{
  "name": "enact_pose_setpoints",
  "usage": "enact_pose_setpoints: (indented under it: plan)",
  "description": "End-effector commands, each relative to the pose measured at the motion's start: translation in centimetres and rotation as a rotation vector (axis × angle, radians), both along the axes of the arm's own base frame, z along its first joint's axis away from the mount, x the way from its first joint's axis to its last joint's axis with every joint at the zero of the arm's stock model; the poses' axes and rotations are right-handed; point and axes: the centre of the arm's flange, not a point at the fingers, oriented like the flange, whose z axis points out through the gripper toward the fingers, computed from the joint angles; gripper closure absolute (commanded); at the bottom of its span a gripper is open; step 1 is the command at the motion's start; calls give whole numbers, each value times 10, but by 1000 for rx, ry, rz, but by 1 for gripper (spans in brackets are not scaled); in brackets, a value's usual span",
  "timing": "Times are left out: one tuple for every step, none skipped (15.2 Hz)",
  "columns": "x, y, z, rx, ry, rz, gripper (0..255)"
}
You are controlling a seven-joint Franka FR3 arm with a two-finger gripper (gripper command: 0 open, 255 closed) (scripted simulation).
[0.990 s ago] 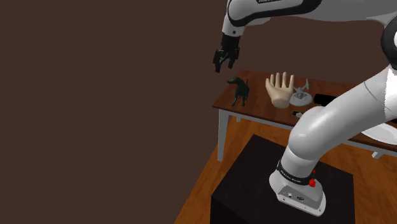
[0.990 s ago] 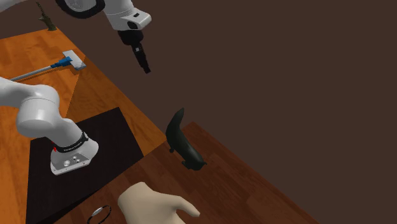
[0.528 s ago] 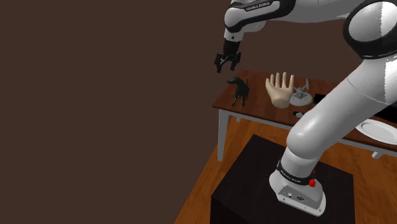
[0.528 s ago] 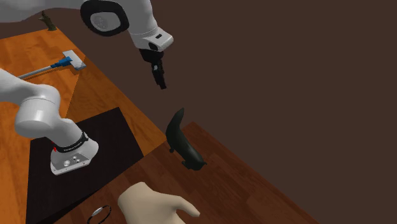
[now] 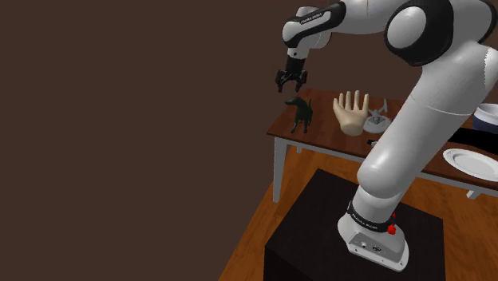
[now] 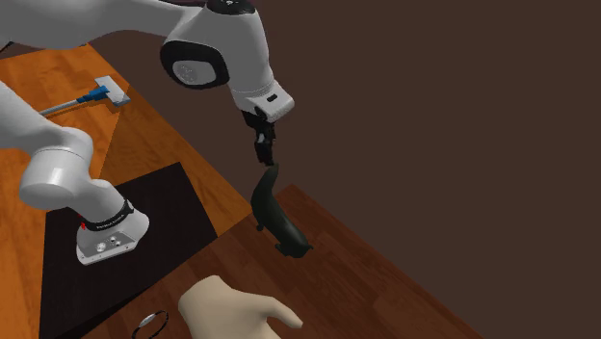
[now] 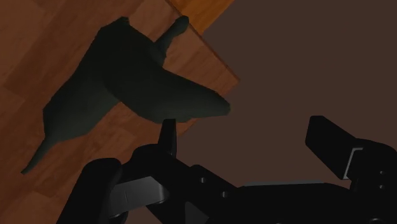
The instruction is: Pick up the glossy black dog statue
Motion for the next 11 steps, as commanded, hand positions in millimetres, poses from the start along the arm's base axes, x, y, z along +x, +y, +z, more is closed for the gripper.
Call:
enact_pose_setpoints:
  plan:
    - [0, -24, -14, 12, 5, -51, 0]
    - [1, -36, -20, 18, 8, -76, 0]
    - [1, -48, -27, 25, 11, -101, 0]
    - [0, -60, -33, 31, 13, -127, 0]
    - [0, -72, -40, 37, 16, -152, 0]
    - [-1, -84, -46, 44, 18, -177, 0]
    - [-3, -96, -53, 50, 21, -202, 0]
    - [-4, -108, -60, 57, 24, -227, 0]
    - [-6, -119, -66, 63, 26, -252, 0]
    - [-8, -131, -73, 69, 29, -277, 0]
    - [-11, -142, -80, 76, 32, -302, 0]
